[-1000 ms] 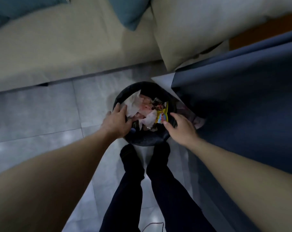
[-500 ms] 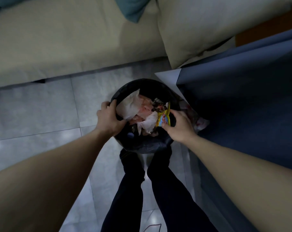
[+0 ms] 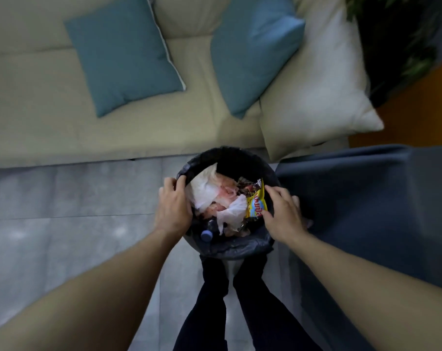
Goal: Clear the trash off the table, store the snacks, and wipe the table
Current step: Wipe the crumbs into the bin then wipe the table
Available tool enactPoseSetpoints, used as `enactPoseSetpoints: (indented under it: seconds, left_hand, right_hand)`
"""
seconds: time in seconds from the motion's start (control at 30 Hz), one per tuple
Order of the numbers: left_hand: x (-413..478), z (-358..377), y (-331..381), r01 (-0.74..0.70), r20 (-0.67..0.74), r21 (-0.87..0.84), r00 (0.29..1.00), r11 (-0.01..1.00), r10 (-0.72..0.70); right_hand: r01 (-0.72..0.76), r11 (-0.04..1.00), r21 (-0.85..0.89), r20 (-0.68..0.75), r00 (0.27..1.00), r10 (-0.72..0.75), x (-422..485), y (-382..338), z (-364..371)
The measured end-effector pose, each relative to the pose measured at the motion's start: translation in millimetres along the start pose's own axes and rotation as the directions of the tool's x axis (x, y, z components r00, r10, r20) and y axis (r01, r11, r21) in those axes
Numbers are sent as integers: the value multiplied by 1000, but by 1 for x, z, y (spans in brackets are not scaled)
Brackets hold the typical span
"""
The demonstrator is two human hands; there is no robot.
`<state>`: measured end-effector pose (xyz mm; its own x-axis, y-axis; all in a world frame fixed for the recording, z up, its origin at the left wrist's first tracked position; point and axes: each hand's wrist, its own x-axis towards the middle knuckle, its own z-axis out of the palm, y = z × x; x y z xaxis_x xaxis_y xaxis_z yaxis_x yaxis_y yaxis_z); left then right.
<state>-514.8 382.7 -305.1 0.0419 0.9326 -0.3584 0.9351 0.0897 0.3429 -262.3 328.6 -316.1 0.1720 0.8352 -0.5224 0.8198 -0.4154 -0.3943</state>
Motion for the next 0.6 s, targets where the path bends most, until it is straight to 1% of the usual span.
enactPoseSetpoints:
  seconds: [0.17,0.3,0.47,0.6]
  left_hand:
    - [-36,-75,28,8,-47,-27,999,1000,-9]
    - [-58,-126,48,30,-55,-42,998,999,-33]
    - [-96,-162,63,6,-71,-40,997,999,-9]
    - [-125,-171,64,-81,-46,-65,996,995,79]
  right_hand:
    - [82,996,21,-56,995,-81,-34,-33,-60]
    - [129,992,3,-120,985,-128,-64,-51,-100]
    - [119,993,-14,-172,978,-119,-111,-62,-128]
    - [73,997,-20,-231,970,-76,-155,-60,-132]
